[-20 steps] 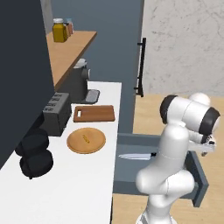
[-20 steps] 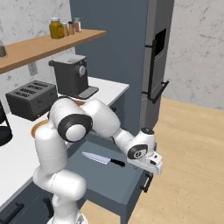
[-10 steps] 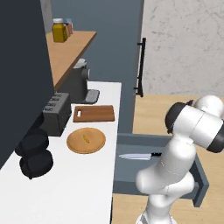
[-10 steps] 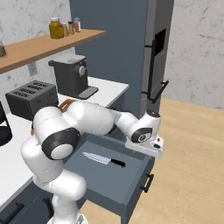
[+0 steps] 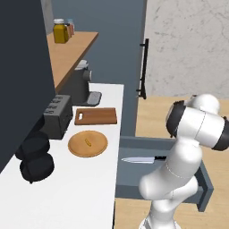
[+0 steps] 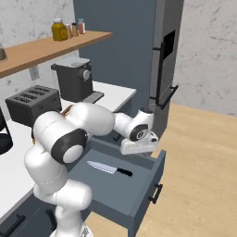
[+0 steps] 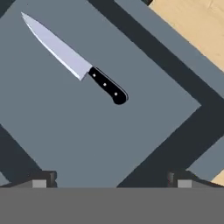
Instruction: Pick up the knife from the drawer and place it on the cutting board. Then place the meat from the plate to the cutting board.
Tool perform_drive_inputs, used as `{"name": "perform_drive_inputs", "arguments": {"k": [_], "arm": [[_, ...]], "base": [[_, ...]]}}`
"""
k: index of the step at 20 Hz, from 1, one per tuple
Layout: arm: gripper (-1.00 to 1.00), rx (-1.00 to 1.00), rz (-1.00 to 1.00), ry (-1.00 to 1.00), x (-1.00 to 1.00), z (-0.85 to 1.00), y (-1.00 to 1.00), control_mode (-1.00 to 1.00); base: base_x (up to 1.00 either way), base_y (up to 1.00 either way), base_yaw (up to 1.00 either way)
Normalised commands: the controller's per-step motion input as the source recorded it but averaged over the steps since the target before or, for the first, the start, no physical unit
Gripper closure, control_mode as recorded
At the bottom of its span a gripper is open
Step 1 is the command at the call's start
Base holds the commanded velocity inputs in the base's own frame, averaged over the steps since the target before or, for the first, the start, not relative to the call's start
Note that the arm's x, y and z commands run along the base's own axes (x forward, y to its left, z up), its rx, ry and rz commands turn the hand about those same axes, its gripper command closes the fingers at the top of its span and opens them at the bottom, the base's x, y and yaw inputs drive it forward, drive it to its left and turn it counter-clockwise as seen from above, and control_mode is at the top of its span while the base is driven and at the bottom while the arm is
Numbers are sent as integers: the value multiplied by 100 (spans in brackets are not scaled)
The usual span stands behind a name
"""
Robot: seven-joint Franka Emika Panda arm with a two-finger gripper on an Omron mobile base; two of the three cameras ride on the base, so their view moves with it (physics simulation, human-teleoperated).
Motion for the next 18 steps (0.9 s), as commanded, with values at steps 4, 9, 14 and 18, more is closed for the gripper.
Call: {"name": "perform_drive_inputs", "arguments": {"k": [4, 9, 14, 18], "arm": [[-100, 0, 69, 0, 6, -41, 50, -100], [-100, 1, 48, -7, 26, -44, 51, -100], [-100, 15, 54, -19, 22, -21, 3, -100], [-100, 13, 60, -13, 14, -19, 3, -100]], "base": [[0, 0, 0], [0, 0, 0], [0, 0, 0], [0, 0, 0]]}}
